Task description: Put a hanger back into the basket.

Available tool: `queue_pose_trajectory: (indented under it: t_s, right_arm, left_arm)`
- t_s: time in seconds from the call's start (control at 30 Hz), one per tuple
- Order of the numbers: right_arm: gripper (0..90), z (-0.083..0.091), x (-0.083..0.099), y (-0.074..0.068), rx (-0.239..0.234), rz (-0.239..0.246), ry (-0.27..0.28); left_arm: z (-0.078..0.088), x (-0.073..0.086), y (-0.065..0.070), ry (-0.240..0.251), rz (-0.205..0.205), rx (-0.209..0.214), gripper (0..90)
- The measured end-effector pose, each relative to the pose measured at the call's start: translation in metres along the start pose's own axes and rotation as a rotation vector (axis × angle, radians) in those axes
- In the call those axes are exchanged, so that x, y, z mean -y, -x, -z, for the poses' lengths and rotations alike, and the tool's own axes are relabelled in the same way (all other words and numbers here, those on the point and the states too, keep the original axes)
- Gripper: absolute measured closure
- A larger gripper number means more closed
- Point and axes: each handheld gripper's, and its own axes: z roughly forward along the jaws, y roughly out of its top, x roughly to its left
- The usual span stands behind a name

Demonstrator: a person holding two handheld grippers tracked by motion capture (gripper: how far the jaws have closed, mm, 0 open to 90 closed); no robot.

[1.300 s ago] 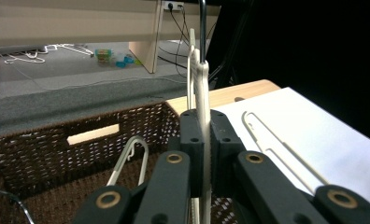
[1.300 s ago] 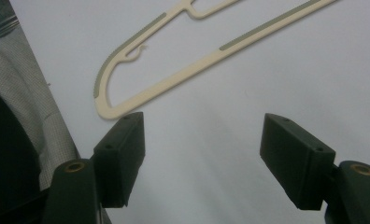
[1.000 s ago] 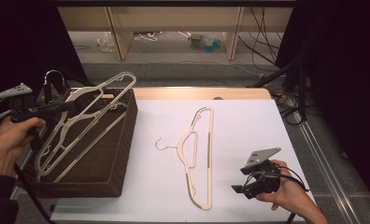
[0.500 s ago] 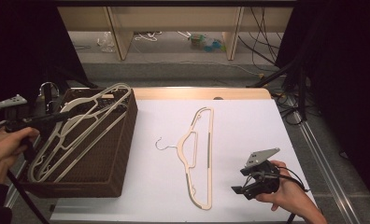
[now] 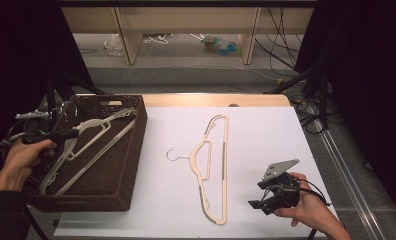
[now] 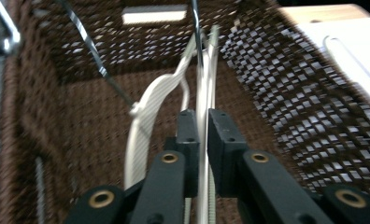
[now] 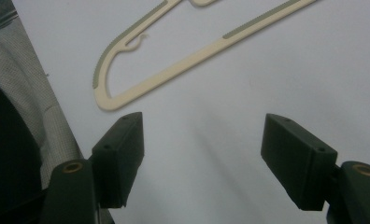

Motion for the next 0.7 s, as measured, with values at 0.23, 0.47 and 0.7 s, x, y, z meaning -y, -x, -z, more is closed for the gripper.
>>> queue_pose_trajectory:
  t_s: [0.23,0.47,0.7]
  right_arm:
    - [31.1,-0.002,0.0,0.0,0.0,0.013,0.001]
    - [30.6,-0.003,0.001,-0.001,0.006,0.004,0.011]
    - [30.4,-0.006,-0.001,-0.003,-0.003,0.008,0.004]
  left_arm:
    - [0.006,0.007,-0.008,0.02,0.043,-0.054,72.4]
    - [0.028,0.004,0.018,0.118,0.006,-0.062,54.1]
    - [0.056,0.004,0.085,0.209,-0.089,-0.024,40.5]
